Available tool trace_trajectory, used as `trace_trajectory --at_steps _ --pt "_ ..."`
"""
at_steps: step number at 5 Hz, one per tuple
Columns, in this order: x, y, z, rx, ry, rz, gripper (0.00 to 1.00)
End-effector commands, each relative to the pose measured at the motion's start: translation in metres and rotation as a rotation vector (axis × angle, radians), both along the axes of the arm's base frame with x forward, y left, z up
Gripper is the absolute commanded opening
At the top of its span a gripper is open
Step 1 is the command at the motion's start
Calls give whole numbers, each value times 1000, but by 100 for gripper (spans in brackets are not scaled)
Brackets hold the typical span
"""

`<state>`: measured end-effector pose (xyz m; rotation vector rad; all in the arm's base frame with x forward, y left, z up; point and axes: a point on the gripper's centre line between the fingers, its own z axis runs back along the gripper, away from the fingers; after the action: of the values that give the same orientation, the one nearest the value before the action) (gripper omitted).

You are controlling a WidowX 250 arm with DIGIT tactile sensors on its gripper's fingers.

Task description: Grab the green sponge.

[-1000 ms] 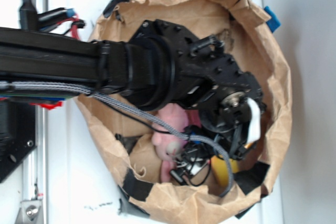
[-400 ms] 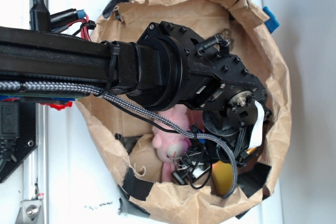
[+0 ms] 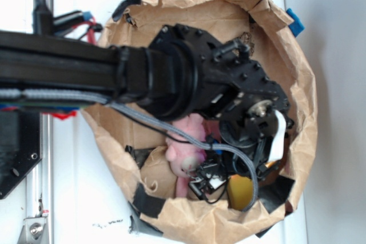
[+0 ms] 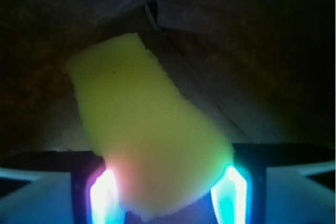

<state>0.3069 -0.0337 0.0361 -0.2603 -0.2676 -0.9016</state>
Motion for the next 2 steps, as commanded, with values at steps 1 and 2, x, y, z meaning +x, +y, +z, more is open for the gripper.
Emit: trace_trajectory --at_steps 1,2 --pt "-21 31 61 36 -19 126 0" --pt "-37 40 94 77 3 270 0"
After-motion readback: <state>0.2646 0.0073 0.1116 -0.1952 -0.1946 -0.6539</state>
